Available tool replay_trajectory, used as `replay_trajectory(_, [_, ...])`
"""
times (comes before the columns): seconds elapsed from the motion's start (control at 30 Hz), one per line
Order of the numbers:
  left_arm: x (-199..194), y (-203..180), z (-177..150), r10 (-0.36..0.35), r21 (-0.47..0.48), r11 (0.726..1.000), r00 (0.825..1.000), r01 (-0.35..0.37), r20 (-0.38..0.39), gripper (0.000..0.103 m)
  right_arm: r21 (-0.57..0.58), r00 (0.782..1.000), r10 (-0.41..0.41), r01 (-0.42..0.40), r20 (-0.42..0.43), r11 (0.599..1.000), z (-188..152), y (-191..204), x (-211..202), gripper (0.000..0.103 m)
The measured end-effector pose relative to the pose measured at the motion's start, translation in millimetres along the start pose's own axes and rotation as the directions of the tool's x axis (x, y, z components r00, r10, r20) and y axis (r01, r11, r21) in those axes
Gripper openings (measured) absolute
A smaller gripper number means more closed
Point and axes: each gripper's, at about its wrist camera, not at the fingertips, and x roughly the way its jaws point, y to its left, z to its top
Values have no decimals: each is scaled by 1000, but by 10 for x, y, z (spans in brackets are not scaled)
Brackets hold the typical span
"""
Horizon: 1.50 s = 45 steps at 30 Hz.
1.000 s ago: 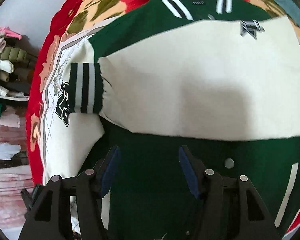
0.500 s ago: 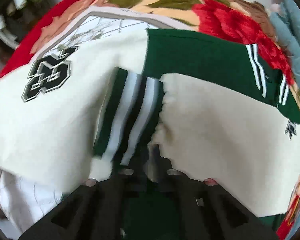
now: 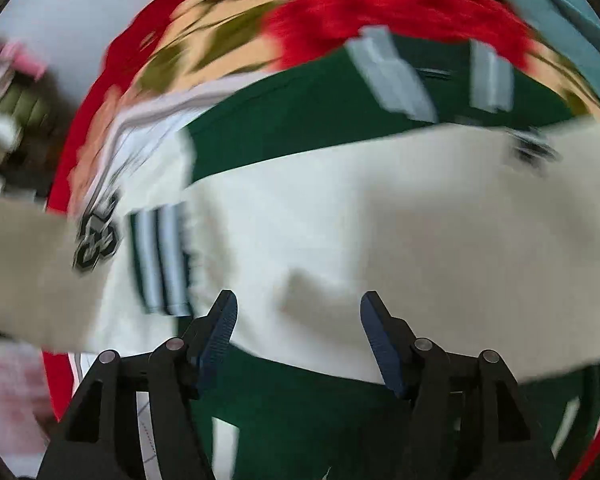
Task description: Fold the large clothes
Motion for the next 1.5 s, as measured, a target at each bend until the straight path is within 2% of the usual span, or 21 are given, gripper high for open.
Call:
replay_trajectory(0.13, [-361, -1142, -97, -130, 157, 979, 992, 129, -7, 12, 156, 999, -41, 37, 23, 987, -27, -756, -230, 66])
replay_trajectory(0.27, [-623, -2382, -379, -268, 263, 922, 959, 284, -95, 13, 301, 992, -117, 101, 37, 948, -170, -1677, -493, 66])
replay_trajectory(0.33, [-695, -3030, -616, -303, 328, 883, 941, 337, -152, 13, 367, 988, -150, 125, 39, 922, -302, -2116, -573, 66])
replay_trajectory(0.47, [-718, -4006, -1122, -316, 434, 811, 918, 392, -238, 13, 501, 987, -163, 137, 8, 854, -629, -2902, -657, 66])
replay_trajectory(0.5, [-705, -4177, -1248, -314, 452, 797, 914, 401, -257, 13, 532, 986, -168, 144, -4, 834, -750, -3142, -692, 66])
replay_trajectory(0.6, [-652, -4630, -1635, -268, 514, 758, 910, 402, -317, 13, 566, 982, -186, 165, -21, 808, -976, -3573, -766, 66])
replay_trajectory(0.67, [-567, -4780, -1809, -237, 533, 743, 904, 405, -355, 17, 584, 983, -184, 162, -22, 795, -1102, -3810, -819, 66])
replay_trajectory(0.73, [-558, -4883, -1919, -216, 546, 740, 908, 392, -360, 19, 598, 984, -177, 155, -21, 787, -1187, -3964, -858, 66])
replay_trajectory(0.77, [-568, -4903, -1942, -230, 542, 737, 904, 403, -360, 31, 602, 985, -172, 147, -16, 785, -1228, -4026, -881, 66])
replay_trajectory(0.8, [-578, -4902, -1941, -249, 534, 732, 895, 424, -369, 58, 605, 986, -167, 141, -14, 784, -1249, -4050, -898, 66])
replay_trajectory(0.87, [-621, -4930, -1942, -290, 511, 715, 868, 477, -403, 91, 605, 987, -158, 134, -12, 785, -1328, -4083, -950, 66])
replay_trajectory(0.97, [-717, -4833, -1868, -316, 507, 709, 863, 490, -393, 92, 601, 993, -117, 98, -8, 794, -1432, -4141, -1056, 66])
replay_trajectory(1.0, [-737, -4774, -1840, -313, 504, 715, 867, 484, -389, 92, 598, 995, -101, 83, -4, 797, -1465, -4149, -1081, 66])
replay_trajectory(1.07, [-765, -4542, -1764, -310, 475, 733, 861, 487, -404, 92, 591, 998, -67, 53, 1, 805, -1533, -4100, -1136, 66])
replay_trajectory(1.2, [-860, -3536, -1741, -241, 371, 826, 861, 424, -448, 92, 533, 999, -16, 30, -30, 845, -1688, -3945, -1154, 66])
replay_trajectory(1.27, [-899, -2928, -1816, -155, 356, 873, 881, 334, -447, 92, 492, 997, 18, 21, -73, 870, -1773, -3844, -1055, 66])
replay_trajectory(1.33, [-916, -2226, -1962, -30, 361, 909, 897, 208, -442, 92, 475, 991, 65, 0, -120, 880, -1880, -3790, -940, 66])
replay_trajectory(1.4, [-861, -1696, -2122, 63, 363, 924, 889, 119, -453, 92, 451, 983, 81, 1, -163, 892, -1955, -3723, -833, 66])
replay_trajectory(1.5, [-662, -1049, -2441, 171, 379, 925, 856, 32, -488, 91, 396, 973, 66, 28, -222, 918, -2087, -3576, -700, 66])
